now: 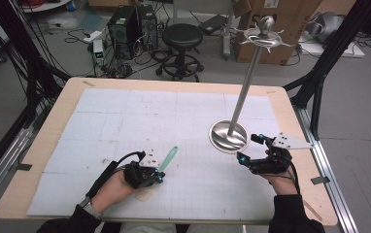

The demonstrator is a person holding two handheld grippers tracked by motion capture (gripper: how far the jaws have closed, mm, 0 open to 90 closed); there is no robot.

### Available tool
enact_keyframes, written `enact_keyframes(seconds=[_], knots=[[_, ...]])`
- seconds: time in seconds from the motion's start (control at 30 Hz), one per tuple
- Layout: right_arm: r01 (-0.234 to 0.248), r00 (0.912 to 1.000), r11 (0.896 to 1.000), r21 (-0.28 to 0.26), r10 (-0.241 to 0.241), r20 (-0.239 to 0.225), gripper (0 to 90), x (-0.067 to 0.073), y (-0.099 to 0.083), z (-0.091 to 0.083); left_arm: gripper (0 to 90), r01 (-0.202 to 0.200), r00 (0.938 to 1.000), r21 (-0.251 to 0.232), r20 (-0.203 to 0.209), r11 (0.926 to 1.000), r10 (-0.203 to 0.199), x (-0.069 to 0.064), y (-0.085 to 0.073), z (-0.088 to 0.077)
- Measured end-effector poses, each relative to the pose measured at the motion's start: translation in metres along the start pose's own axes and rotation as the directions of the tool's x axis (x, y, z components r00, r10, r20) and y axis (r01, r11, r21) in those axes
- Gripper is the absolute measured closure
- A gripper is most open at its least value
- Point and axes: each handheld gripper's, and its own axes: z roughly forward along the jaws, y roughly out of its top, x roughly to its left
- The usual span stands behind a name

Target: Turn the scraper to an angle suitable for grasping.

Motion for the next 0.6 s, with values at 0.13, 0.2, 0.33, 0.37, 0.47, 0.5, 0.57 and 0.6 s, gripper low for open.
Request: enact_keyframes(seconds=[0.13, 0.2, 0.33, 0.37, 0.47, 0.5, 0.57, 0.6], knots=[[0.001, 1.0, 1.0, 0.004, -0.001, -0.001, 5.6, 0.0, -0.001, 0.001, 90.0, 0.014, 0.9999, 0.001, -0.003, 0.9999, -0.014, 0.005, -0.006, -0.006], [0.002, 1.0, 1.0, 0.009, -0.002, -0.002, 5.6, 0.0, -0.001, 0.001, 90.0, 0.019, 0.9998, 0.001, -0.009, 0.9998, -0.019, 0.008, -0.008, -0.009], [-0.001, 1.0, 1.0, 0.012, 0.001, -0.001, 5.6, 0.0, -0.001, 0.002, 90.0, 0.031, 0.9992, 0.005, -0.024, 0.9995, -0.031, 0.014, -0.013, -0.014], [-0.002, 1.0, 1.0, 0.013, 0.002, 0.0, 5.6, 0.0, -0.002, 0.002, 90.0, 0.034, 0.999, 0.007, -0.027, 0.9994, -0.034, 0.015, -0.014, -0.015], [-0.002, 1.0, 1.0, 0.019, 0.002, -0.002, 5.6, 0.0, -0.002, 0.003, 90.0, 0.05, 0.9981, 0.011, -0.036, 0.9987, -0.05, 0.022, -0.018, -0.02], [0.0, 1.0, 1.0, 0.02, 0.0, -0.001, 5.6, 0.0, -0.002, 0.003, 90.0, 0.059, 0.9976, 0.009, -0.037, 0.9982, -0.059, 0.024, -0.019, -0.021], [0.003, 1.0, 1.0, 0.021, -0.003, -0.002, 5.6, 0.0, -0.002, 0.004, 90.0, 0.068, 0.997, 0.01, -0.039, 0.9977, -0.067, 0.029, -0.022, -0.024], [0.001, 1.0, 1.0, 0.023, 0.0, -0.002, 5.6, 0.0, -0.002, 0.004, 90.0, 0.074, 0.9964, 0.009, -0.041, 0.9972, -0.073, 0.031, -0.023, -0.026]])
